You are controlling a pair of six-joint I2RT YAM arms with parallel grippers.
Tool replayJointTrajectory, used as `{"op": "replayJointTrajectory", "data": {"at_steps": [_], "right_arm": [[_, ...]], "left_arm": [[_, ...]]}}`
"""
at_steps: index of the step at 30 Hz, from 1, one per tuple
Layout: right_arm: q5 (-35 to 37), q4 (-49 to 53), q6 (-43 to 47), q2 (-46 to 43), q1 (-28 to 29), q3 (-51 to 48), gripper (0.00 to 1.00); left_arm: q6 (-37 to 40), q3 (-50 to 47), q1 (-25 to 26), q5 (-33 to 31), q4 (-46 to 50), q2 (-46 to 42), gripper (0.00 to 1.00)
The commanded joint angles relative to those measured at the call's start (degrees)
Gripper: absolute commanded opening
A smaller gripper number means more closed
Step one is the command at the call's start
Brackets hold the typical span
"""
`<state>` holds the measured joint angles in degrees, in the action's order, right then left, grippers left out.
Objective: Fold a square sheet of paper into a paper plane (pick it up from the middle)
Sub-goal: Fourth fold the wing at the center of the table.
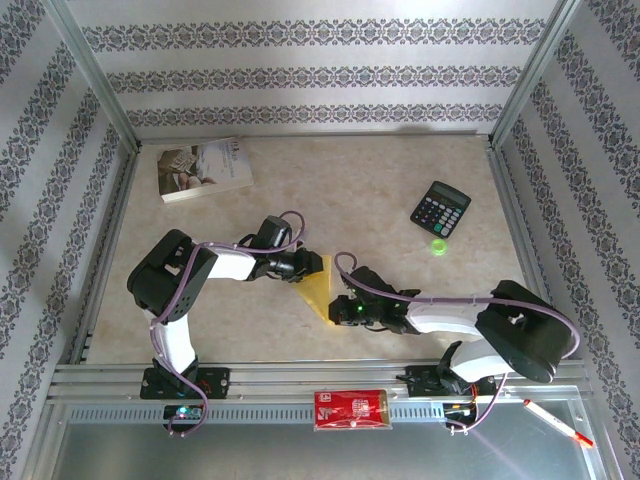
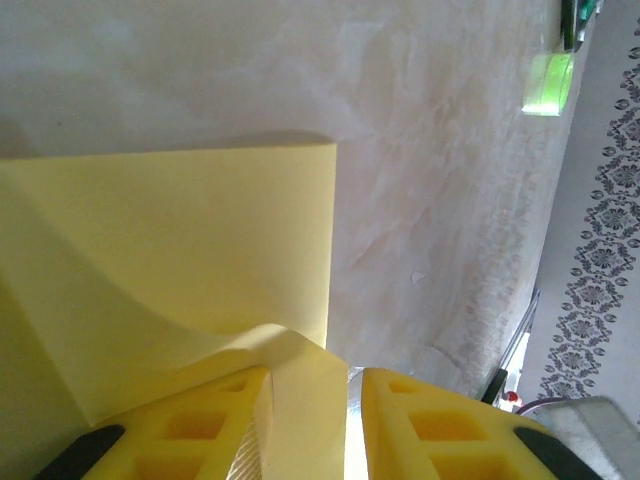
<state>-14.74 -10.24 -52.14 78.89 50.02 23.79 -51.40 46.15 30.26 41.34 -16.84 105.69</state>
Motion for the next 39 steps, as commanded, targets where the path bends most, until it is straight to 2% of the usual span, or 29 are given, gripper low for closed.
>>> {"op": "replayJointTrajectory", "data": {"at_steps": [1,8,16,26,39], "right_arm": [[1.14,7.24,5.39,-2.48,-1.68,1.47,0.03],[0.07,12.31,11.44,-2.41,-3.65,3.88,0.03],[-2.03,12.48,14.84,-1.29,-4.98,4.33,0.02],[-2.86,12.52,16.3,0.2,-5.07,4.69,0.01],[-3.01,11.95,16.18,1.43,-5.11,4.76,0.01]], "left_arm": [[-0.36,-1.42,-0.28,-2.14,4.0,-1.7,0.29],[-0.72,-1.19,0.7,-1.71,3.95,-1.78,0.3],[-1.75,-1.19,0.78,-1.56,2.94,-2.24,0.3],[-5.35,-2.09,0.89,-0.19,-2.04,-4.85,0.35],[-5.32,-1.31,2.27,0.68,-2.3,-3.1,0.34]]}}
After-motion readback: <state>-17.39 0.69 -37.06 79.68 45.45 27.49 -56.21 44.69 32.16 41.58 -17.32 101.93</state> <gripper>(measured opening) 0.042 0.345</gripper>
